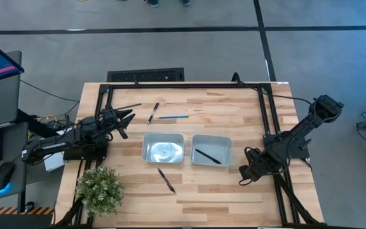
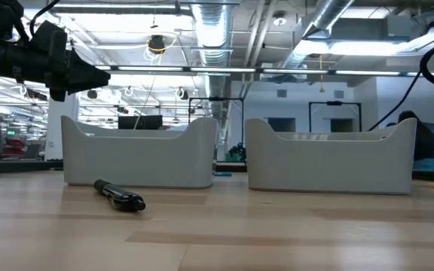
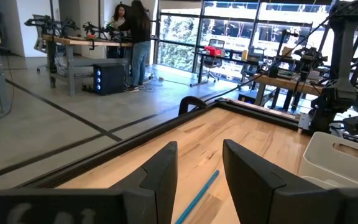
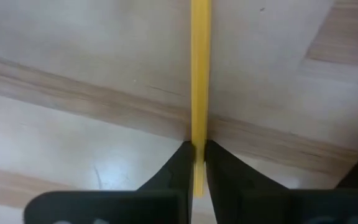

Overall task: Sort pens & pencils
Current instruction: Put the yellow pencil into the left gray bin

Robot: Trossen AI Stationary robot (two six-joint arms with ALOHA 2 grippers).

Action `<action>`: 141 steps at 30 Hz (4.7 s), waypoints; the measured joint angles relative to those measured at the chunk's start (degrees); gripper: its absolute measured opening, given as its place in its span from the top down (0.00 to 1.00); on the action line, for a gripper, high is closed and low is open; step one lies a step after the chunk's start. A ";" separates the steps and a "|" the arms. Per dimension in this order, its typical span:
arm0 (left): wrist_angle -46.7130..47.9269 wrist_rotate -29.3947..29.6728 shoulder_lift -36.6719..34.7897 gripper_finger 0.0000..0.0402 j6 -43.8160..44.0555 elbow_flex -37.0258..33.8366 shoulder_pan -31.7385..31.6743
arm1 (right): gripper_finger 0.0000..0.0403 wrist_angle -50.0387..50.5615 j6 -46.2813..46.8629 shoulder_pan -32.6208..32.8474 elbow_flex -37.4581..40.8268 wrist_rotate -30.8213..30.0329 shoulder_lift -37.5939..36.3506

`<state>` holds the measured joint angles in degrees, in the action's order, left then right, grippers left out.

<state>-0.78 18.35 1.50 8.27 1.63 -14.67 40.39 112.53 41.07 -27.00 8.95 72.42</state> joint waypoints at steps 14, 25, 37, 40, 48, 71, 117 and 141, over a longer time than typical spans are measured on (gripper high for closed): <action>0.00 0.00 0.01 0.70 -0.36 0.00 0.00 | 0.86 0.20 -0.41 -0.98 0.02 -0.36 -0.07; 0.00 0.00 0.01 0.70 -0.42 0.00 0.01 | 0.87 2.55 -0.48 -1.06 -2.37 -5.17 0.15; 0.00 0.00 0.00 0.70 -0.22 0.00 -0.01 | 0.87 1.24 -0.48 -1.06 -3.37 -8.83 0.04; 0.00 0.00 0.02 0.70 -0.20 0.00 -0.01 | 0.87 1.22 -0.48 -1.06 -3.38 -9.00 0.01; -0.02 0.00 0.02 0.70 -0.13 0.00 0.00 | 0.87 1.17 -0.84 -1.06 -4.32 -9.13 -0.04; -1.32 -0.09 0.00 0.70 1.13 -0.13 0.01 | 0.87 30.72 -1.60 -1.44 -25.46 -34.53 -9.45; -18.01 -15.76 3.96 0.70 23.25 3.77 0.01 | 0.87 -54.18 -82.90 -46.11 -37.14 0.73 18.03; -20.11 -12.85 29.53 0.70 29.41 21.49 -0.01 | 0.87 -53.94 -84.32 -46.42 -51.67 4.41 30.20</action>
<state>-20.88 5.50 31.03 37.69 23.12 -14.68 -13.55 28.21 -5.35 -78.67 13.37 102.62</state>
